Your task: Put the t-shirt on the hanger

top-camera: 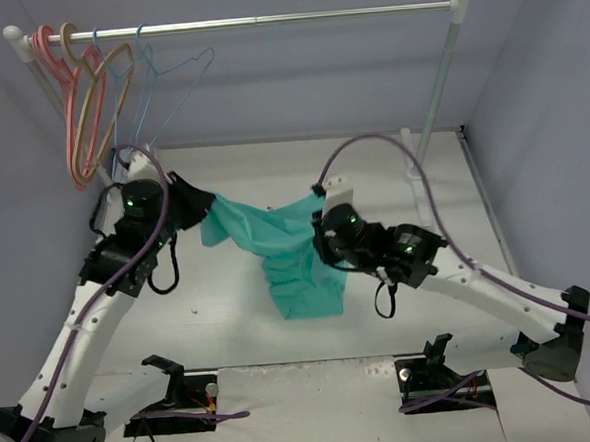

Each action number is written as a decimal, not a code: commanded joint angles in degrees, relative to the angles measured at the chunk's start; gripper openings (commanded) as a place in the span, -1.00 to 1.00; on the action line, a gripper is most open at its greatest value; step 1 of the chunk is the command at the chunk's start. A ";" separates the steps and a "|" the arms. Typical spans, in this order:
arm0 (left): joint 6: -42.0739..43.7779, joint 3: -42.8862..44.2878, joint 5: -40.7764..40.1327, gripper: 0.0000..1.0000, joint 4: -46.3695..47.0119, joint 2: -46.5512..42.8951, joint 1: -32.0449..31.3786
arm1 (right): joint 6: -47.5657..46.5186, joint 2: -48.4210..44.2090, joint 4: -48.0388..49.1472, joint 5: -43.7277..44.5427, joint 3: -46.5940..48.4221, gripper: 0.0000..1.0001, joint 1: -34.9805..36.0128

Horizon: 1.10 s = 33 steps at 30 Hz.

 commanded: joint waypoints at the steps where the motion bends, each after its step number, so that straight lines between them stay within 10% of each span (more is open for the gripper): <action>1: 10.65 16.18 -5.29 -1.00 -1.59 0.06 -0.02 | -17.56 -3.71 -1.10 12.98 17.91 -1.00 0.12; 6: 17.00 33.59 -5.47 -1.00 -1.87 3.23 -0.02 | -33.71 -2.12 4.43 10.72 34.79 -1.00 0.12; 15: 20.10 43.90 -0.04 -1.00 -1.15 -0.02 0.07 | -39.38 -10.81 11.48 -7.27 34.39 -1.00 0.21; 24: 7.80 33.10 13.24 -1.00 -6.25 -2.30 -0.02 | -28.50 -18.02 9.36 -14.26 22.09 -1.00 0.12; 33: 3.48 11.58 9.83 -1.00 -7.58 -3.19 -0.10 | -21.45 -19.36 7.87 0.24 6.37 -1.00 -0.05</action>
